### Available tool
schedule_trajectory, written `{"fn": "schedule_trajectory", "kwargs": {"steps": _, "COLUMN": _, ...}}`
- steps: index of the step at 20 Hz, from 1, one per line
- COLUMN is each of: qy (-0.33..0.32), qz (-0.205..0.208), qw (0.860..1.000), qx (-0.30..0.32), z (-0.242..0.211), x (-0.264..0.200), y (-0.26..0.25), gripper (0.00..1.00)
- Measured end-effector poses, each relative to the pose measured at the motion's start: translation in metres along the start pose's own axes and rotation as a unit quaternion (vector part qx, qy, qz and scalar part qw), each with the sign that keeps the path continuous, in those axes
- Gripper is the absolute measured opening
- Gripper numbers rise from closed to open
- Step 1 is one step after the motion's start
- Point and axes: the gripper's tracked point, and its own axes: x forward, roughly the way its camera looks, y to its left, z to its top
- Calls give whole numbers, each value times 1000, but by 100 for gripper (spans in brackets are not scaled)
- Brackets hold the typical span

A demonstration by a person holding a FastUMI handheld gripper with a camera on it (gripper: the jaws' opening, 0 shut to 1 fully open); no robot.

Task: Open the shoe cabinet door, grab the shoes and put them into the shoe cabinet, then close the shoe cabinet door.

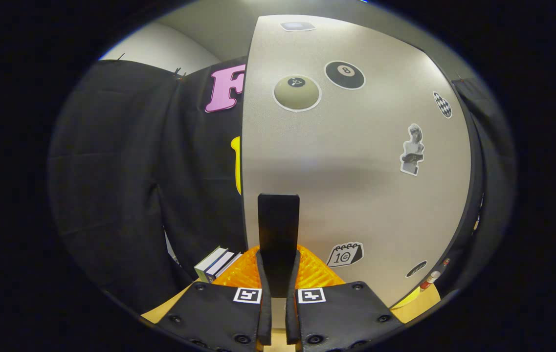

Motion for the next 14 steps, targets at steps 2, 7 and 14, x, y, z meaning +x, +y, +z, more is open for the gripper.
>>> {"fn": "schedule_trajectory", "kwargs": {"steps": 2, "qy": -2, "qz": 13, "qw": 1000, "qx": -2, "z": 0, "x": -13, "y": 0, "gripper": 13}}
{"fn": "schedule_trajectory", "kwargs": {"steps": 7, "qy": -15, "qz": 25, "qw": 1000, "qx": -7, "z": -1, "x": -44, "y": -8, "gripper": 13}}
{"fn": "schedule_trajectory", "kwargs": {"steps": 14, "qy": -15, "qz": 35, "qw": 999, "qx": -20, "z": -4, "x": -58, "y": -19, "gripper": 13}}
